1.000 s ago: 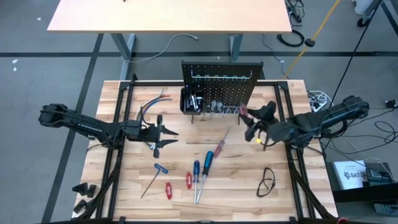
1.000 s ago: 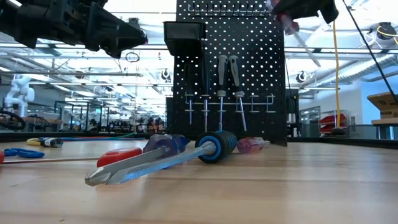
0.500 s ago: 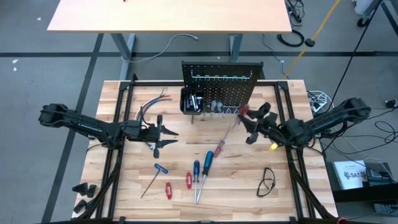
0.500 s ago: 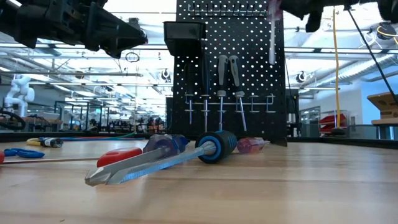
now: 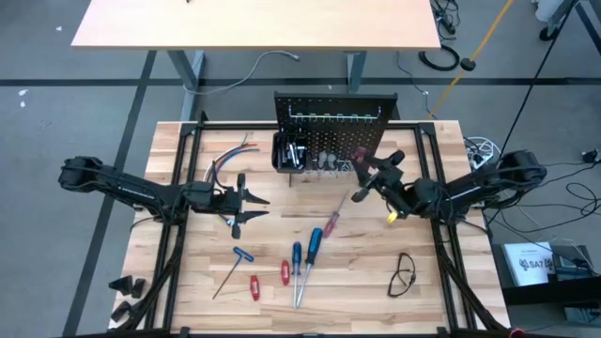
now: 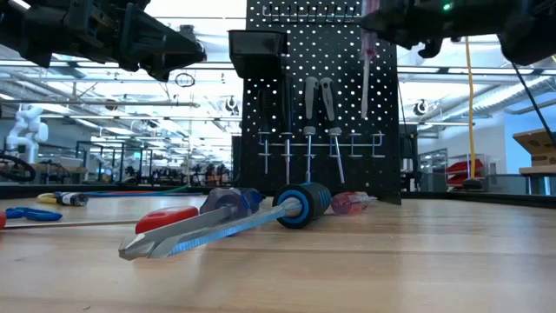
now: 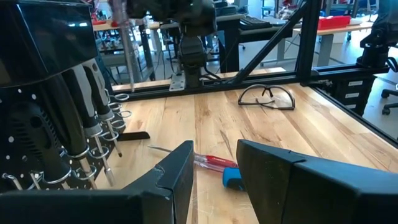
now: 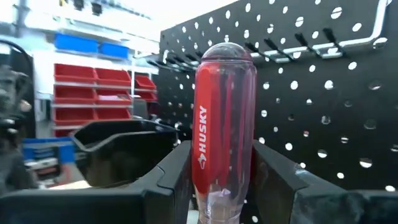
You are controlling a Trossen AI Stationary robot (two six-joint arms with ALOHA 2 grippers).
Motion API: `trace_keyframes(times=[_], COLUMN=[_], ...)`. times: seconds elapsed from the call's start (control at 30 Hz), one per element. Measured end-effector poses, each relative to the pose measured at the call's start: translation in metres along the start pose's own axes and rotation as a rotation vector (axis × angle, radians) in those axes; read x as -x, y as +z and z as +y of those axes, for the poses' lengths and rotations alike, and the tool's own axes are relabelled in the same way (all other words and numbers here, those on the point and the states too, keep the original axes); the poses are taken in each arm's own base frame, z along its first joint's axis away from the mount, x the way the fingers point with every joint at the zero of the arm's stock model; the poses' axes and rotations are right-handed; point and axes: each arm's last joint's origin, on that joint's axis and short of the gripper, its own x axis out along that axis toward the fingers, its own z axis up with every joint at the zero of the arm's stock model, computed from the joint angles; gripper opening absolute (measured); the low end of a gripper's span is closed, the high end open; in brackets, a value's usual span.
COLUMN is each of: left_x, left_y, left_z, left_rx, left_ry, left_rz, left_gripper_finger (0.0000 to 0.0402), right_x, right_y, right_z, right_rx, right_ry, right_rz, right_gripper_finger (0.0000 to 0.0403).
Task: Hang tools onto peg board
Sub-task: Hang the bottom red screwdriver on the peg board
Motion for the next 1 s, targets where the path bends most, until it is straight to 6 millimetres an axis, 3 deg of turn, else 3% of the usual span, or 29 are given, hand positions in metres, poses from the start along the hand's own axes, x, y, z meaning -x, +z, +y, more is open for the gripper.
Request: trace_keyframes(times=[0.33,1.0], left_x=[0.0,0.0], left_y=[-0.002,-0.004], left_z=[0.0,0.0], left_rx=[0.0,0.0], left_ry=[-0.002,-0.005], left_rz=[0.019,0.041], left_gripper_finger=[0.013,0.013], right_x=[-0.018,-0.024], right_y=[-0.02,-0.039], right_z=[0.001,0.001], right_rx=[0.034,0.098], right_ry=[-0.067,-0.097], right_rz=[0.009,0.019], right_gripper_finger=[0.0124,0.0123])
